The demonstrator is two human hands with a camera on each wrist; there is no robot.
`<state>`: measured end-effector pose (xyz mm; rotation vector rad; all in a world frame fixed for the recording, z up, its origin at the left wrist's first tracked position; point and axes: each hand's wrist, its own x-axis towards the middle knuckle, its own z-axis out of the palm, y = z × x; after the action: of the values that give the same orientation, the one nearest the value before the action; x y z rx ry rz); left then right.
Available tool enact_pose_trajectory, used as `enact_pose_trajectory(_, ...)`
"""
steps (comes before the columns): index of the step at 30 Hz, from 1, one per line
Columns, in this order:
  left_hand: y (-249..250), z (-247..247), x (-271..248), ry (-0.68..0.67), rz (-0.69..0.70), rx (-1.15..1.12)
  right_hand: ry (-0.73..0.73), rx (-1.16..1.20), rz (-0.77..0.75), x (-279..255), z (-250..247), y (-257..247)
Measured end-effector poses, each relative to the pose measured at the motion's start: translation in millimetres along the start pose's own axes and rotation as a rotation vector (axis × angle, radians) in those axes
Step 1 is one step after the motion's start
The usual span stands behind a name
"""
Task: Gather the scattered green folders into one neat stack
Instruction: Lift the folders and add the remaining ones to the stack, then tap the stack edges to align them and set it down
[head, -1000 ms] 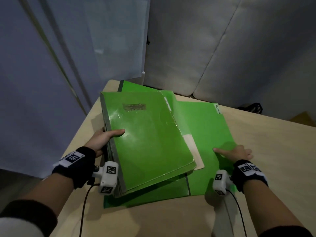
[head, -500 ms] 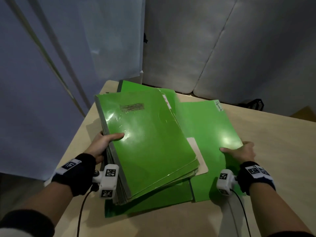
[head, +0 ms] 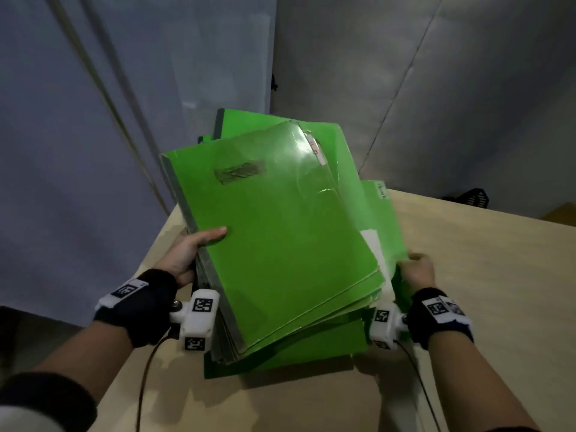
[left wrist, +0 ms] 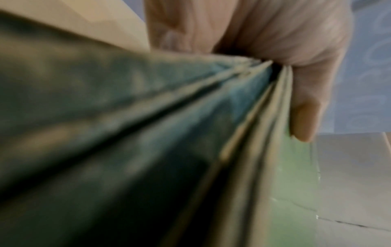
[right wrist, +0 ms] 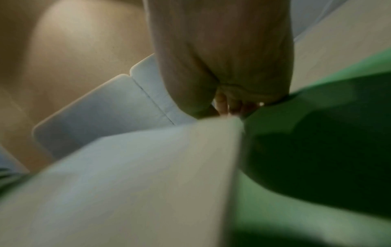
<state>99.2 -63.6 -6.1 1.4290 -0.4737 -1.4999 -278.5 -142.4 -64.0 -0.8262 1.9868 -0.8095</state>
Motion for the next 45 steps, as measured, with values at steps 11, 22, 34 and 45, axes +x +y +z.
enact_pose_trajectory(11,-48,33,14,-0.018,-0.044,0.343,-0.422,-0.264,0.024,-68,-1,-13)
enact_pose_trajectory(22,-45,46,41,-0.186,-0.106,0.431,-0.451,-0.146,0.034,-74,5,6)
enact_pose_trajectory(34,-26,54,17,-0.237,-0.118,0.354,-0.384,0.219,-0.097,-84,-12,21)
enact_pose_trajectory(45,5,82,-28,-0.135,0.366,0.215,-0.453,0.145,-0.381,-94,-53,-29)
